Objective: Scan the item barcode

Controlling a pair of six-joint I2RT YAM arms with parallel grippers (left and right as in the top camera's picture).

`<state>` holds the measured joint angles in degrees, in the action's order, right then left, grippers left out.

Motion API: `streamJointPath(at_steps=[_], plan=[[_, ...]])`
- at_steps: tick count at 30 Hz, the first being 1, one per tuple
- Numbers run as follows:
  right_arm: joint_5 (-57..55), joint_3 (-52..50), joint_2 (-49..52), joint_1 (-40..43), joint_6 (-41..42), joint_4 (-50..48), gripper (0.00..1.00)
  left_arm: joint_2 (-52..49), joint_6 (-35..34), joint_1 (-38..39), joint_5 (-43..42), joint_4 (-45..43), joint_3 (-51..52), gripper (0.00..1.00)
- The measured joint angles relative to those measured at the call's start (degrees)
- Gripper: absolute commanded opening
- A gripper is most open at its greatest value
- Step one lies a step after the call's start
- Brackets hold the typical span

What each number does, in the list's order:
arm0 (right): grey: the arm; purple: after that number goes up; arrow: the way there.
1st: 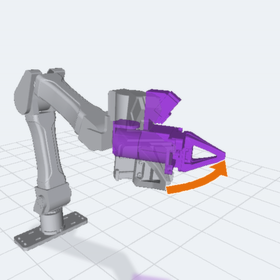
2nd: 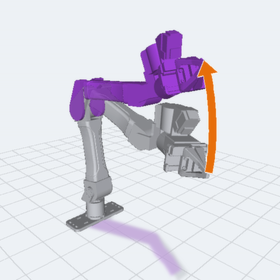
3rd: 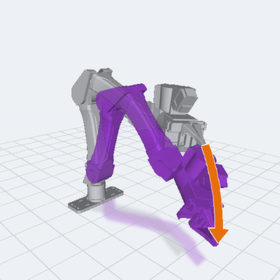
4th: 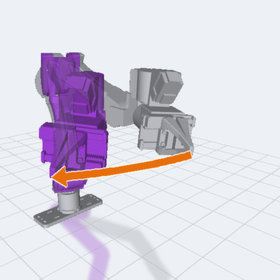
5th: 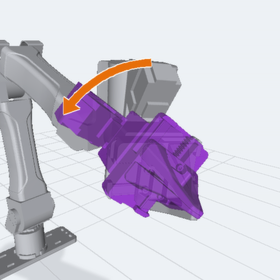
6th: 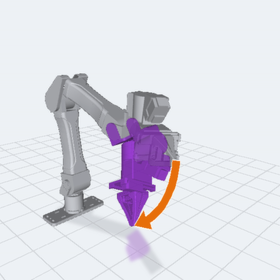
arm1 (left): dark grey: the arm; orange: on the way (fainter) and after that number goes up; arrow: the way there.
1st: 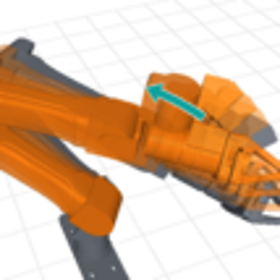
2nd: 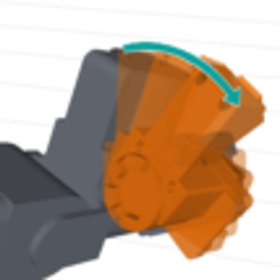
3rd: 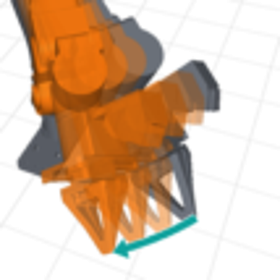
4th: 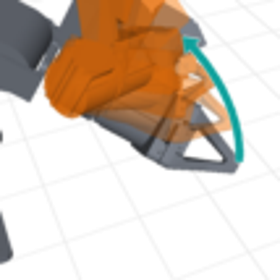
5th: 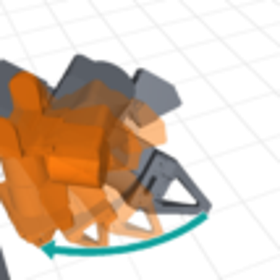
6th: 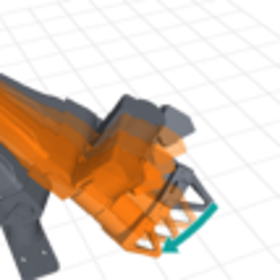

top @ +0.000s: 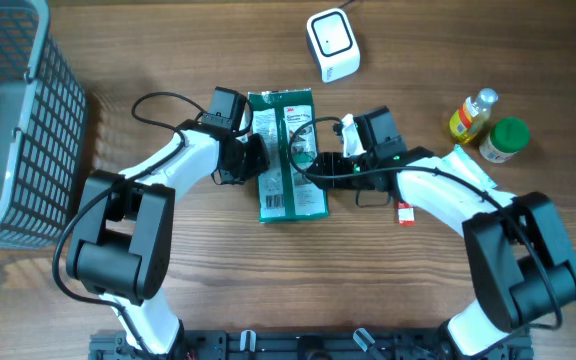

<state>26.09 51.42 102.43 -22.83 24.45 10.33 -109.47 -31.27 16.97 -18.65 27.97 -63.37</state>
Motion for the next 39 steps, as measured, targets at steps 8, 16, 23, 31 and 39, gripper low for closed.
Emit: streamJointPath(at_steps=[8,16,23,31,39], plan=[[15.39,0.09,9.66,-3.5,5.79,-19.74,0.51,-0.04,0.02,0.0,-0.11,-0.02,0.0,0.04],[20.2,-0.74,11.52,-3.65,7.43,-23.41,0.23,-0.04,0.02,-0.11,-0.11,-0.11,0.0,0.04],[20.15,-0.74,11.54,-3.91,7.52,-23.19,0.07,1.4,0.55,-4.76,0.7,1.14,0.2,0.04],[20.17,-0.74,11.54,-4.04,5.42,-23.3,0.04,12.07,3.63,-13.57,0.26,3.67,0.44,0.04],[18.58,-0.81,9.25,-3.69,-0.39,-23.71,0.04,11.98,4.57,-13.11,9.31,7.98,0.44,0.86]])
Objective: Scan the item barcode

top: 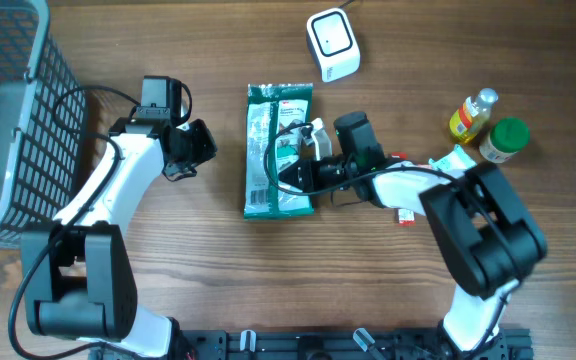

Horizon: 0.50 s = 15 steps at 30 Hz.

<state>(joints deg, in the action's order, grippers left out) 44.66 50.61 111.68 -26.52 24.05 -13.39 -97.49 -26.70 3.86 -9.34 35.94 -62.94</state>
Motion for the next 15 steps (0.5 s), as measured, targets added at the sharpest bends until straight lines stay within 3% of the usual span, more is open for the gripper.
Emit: streamJointPath(at_steps=[1,5,6,7,9,12,15], plan=[[-1.01,0.15,-2.6,0.11,-2.05,2.89,0.04,0.0,0.07,-0.15,0.66,-0.48,0.0,1.0],[-4.85,8.9,-13.09,0.11,-14.21,24.02,0.04,0.0,0.24,-0.81,2.1,-1.64,0.02,1.0],[-5.01,9.81,-13.46,0.11,-17.31,25.22,0.04,0.0,0.24,-0.83,2.32,-1.66,0.0,1.0],[-6.36,18.69,-15.89,0.11,-21.79,38.25,0.04,0.0,0.26,-0.83,2.49,-1.66,0.0,1.0],[-8.52,30.64,-16.28,0.11,-30.97,51.84,0.04,0.0,0.26,-0.81,2.58,-1.66,0.0,1.0],[-13.44,41.99,-16.57,0.04,-41.86,60.26,0.04,0.0,0.26,-0.81,2.69,-1.62,0.0,1.0],[-18.47,46.47,-17.05,0.04,-50.88,60.39,0.04,0.0,0.26,-0.83,2.69,-1.66,0.0,1.0]])
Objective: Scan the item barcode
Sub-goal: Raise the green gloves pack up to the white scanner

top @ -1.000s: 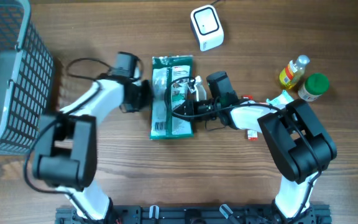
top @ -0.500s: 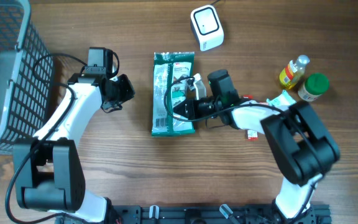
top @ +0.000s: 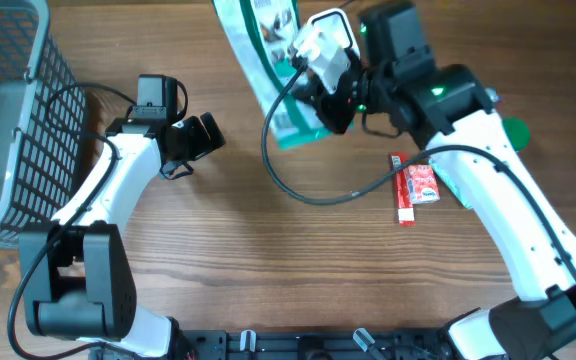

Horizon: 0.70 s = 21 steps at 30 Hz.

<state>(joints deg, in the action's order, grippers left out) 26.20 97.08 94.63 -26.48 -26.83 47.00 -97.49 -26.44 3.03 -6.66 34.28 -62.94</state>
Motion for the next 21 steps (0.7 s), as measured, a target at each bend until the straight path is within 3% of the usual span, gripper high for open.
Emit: streamJointPath(at_steps=[6,14,21], plan=[[-15.06,0.17,2.45,0.0,-16.15,-6.08,0.04,0.0,0.0,0.02,0.0,0.0,0.0,1.0],[-33.24,0.17,15.21,0.0,-20.9,-24.85,0.05,0.0,0.0,0.0,0.0,0.0,0.0,1.0],[-45.11,0.13,24.46,0.0,-31.06,-41.16,0.04,0.0,0.0,0.02,0.0,0.02,0.0,1.0]])
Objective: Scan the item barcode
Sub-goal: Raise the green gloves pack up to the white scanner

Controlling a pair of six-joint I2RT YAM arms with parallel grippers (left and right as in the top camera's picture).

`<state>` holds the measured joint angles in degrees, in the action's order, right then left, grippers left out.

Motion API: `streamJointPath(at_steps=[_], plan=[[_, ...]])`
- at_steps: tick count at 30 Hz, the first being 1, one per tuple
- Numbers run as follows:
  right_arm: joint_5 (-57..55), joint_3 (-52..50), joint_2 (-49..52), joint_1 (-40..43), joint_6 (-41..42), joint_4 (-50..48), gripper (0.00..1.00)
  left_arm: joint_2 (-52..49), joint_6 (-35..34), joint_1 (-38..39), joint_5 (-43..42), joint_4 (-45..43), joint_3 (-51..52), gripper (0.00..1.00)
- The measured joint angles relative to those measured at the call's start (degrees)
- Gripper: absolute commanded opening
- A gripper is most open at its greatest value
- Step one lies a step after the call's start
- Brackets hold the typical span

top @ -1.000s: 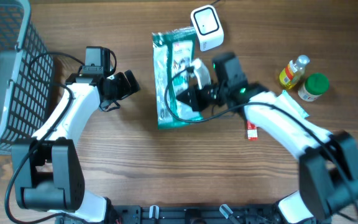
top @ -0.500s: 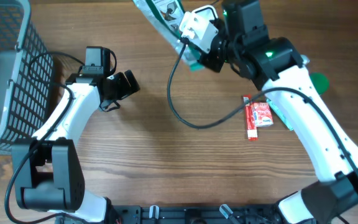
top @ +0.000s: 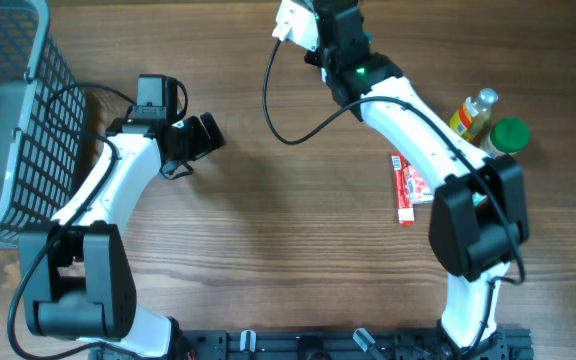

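Note:
Only the overhead view is given. The green item package does not show in it, and the white scanner is hidden too. My right arm reaches to the far edge of the table, where its wrist covers the scanner's spot. The right gripper's fingers are hidden under the wrist, so what they hold cannot be made out. At the left of the table my left gripper is open with nothing between its fingers.
A grey wire basket stands at the far left. A red packet lies right of centre. A yellow bottle and a green-lidded jar stand at the right. A black cable loops below the right wrist.
The right arm has gone further toward the far edge. The green package, which it held tilted in the air, is no longer in view. The left arm has not moved.
Both grippers were at the green package, which lay flat mid-table. Then the left gripper stood open at the left while the right stayed on the package. The right then held it up near the scanner. Now wrist and package are at the far edge, the package unseen.

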<state>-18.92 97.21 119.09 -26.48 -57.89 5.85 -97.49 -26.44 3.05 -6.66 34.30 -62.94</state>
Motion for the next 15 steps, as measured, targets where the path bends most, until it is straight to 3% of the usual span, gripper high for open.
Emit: streamJointPath(at_steps=[8,15], plan=[[-2.78,0.0,3.26,0.0,-5.44,-10.62,0.04,0.0,0.0,-0.02,0.0,-0.02,0.0,1.0],[-3.26,0.0,7.06,0.0,-6.97,-11.74,0.04,0.0,0.0,0.0,0.0,-0.02,0.0,1.0]])
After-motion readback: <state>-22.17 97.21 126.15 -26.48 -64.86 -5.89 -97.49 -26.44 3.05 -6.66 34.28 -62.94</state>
